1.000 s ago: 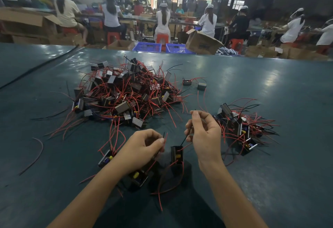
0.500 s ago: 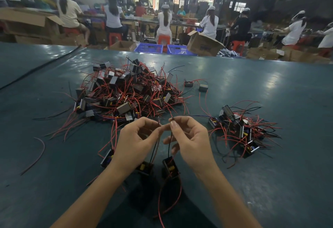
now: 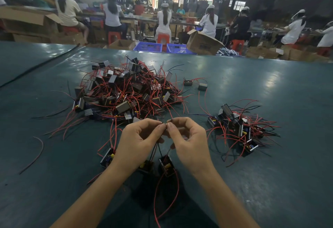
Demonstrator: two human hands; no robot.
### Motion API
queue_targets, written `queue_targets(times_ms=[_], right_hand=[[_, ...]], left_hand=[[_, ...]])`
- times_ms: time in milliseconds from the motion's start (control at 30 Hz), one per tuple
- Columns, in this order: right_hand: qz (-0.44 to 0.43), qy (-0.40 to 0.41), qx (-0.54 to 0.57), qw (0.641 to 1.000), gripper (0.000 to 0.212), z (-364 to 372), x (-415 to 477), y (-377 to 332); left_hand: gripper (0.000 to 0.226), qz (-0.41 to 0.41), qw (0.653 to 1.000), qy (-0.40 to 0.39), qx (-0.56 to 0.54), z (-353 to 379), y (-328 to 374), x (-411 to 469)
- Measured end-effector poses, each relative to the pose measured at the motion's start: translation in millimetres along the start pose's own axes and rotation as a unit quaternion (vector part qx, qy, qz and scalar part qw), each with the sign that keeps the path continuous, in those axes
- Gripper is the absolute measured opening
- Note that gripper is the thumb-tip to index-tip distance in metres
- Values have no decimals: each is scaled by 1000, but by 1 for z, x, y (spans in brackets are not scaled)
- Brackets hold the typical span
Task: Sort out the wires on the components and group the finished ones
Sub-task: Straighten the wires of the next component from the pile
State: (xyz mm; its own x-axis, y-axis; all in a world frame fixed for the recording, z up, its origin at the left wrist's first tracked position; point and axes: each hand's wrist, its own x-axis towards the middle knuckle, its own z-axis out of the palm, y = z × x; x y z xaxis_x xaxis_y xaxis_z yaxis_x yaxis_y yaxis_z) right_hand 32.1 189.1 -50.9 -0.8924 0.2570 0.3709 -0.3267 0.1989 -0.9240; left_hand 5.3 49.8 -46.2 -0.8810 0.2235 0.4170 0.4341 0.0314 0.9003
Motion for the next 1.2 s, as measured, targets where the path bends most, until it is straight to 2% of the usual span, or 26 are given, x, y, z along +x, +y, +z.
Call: queue_targets(times_ms=[200,367,533,767,967,1067,1200], right_hand=[[-50,25,3,998,12,-1,-2,-5],[-56,-9,-53,997,15,-6,1,-7],[-68,-5,-56,996,6,-6,1,-6],[-163,-34,-41,985,20,-9,2,-8],[-185,-40,-50,981,29,-13,5,-7],[-189,-70,-67,977,24,-16,5,-8],[-198,-72,-116,971,14,-20,5,-8]], left_hand=[[9,15,999,24,16,0,3,0],[10,14,1000,-2,7,2,5,-2],[10,15,1000,-22,1,0,5,-1],[19,-18,996,-65,-54,-2,7,3],[16,-35,992,-91,-78,-3,10,3],[19,-61,986,-115,-101,-5,11,3],[16,-65,986,-123,-89,-5,10,3]])
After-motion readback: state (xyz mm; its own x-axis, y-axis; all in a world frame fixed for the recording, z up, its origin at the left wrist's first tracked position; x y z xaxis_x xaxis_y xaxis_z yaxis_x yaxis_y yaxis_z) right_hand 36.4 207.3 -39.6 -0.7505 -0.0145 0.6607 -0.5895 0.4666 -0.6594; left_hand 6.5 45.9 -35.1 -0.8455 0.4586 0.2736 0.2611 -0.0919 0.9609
